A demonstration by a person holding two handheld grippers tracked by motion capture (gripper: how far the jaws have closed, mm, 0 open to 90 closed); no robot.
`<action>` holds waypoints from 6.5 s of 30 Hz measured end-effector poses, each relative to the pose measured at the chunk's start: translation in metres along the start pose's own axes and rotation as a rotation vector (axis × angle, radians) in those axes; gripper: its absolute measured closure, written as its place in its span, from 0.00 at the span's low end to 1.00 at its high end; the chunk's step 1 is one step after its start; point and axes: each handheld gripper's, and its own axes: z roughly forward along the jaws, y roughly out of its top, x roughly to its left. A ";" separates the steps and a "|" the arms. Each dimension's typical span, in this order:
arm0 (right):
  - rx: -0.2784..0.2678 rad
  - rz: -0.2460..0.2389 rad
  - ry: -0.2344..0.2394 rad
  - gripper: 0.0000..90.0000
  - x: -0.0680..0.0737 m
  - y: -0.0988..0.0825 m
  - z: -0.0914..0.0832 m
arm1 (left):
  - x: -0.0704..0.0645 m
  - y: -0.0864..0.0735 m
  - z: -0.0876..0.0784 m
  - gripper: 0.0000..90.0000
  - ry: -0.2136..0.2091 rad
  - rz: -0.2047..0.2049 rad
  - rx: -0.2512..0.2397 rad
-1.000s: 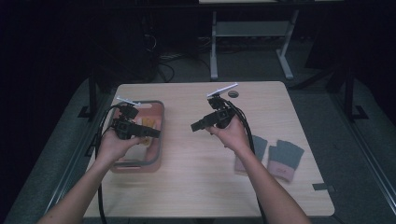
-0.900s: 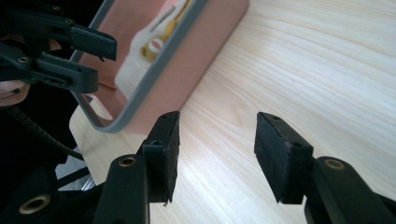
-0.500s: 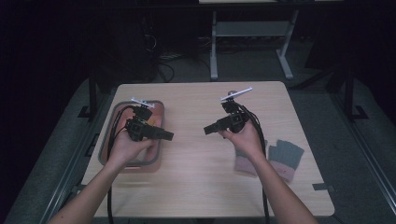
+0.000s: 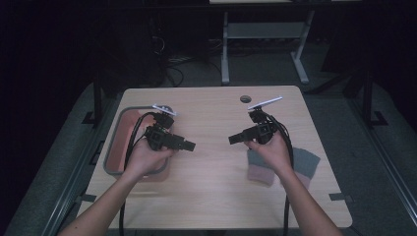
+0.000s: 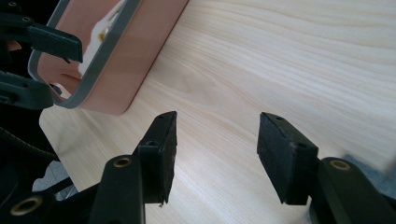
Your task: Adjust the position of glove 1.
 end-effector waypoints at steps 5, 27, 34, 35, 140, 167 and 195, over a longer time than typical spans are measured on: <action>-0.001 0.007 -0.015 0.52 -0.007 -0.006 -0.008 | -0.008 0.002 0.006 0.37 -0.005 0.011 0.000; -0.015 0.064 -0.103 0.50 -0.041 -0.042 -0.039 | -0.033 0.008 0.027 0.28 -0.038 0.050 -0.004; -0.022 0.075 -0.134 0.49 -0.053 -0.055 -0.050 | -0.043 0.010 0.038 0.25 -0.037 0.066 0.008; -0.023 0.075 -0.140 0.49 -0.054 -0.057 -0.051 | -0.044 0.010 0.040 0.24 -0.037 0.065 0.009; -0.006 0.033 -0.312 0.92 -0.054 -0.080 -0.045 | -0.099 0.013 0.116 0.24 -0.052 0.151 0.041; 0.027 0.120 -0.292 0.76 -0.061 -0.082 -0.005 | -0.088 0.005 0.131 0.26 -0.036 0.118 0.061; -0.044 0.235 -0.210 0.58 -0.097 -0.105 -0.021 | -0.082 0.008 0.198 0.48 -0.088 -0.027 0.096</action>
